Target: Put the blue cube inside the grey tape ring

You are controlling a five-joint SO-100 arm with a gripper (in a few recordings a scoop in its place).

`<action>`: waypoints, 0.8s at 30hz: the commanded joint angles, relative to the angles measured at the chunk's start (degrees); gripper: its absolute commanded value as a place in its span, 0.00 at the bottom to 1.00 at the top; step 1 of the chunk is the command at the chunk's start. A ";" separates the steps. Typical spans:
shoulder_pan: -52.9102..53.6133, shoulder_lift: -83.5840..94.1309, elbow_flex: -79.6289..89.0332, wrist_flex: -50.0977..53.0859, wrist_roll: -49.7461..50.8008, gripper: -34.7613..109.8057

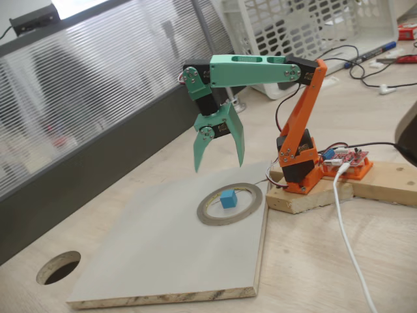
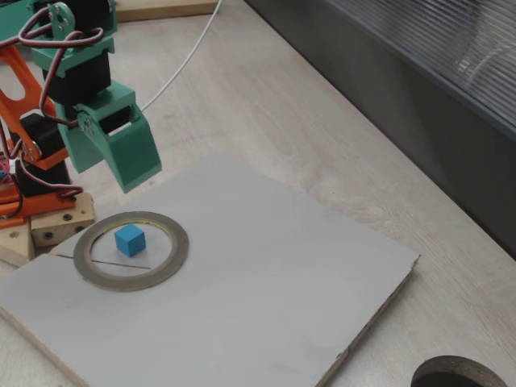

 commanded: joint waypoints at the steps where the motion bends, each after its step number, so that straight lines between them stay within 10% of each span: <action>1: -1.41 1.93 -1.58 0.97 0.62 0.46; 7: -0.79 1.93 -4.22 0.88 0.09 0.21; 24: -0.79 1.14 -6.42 0.88 0.53 0.24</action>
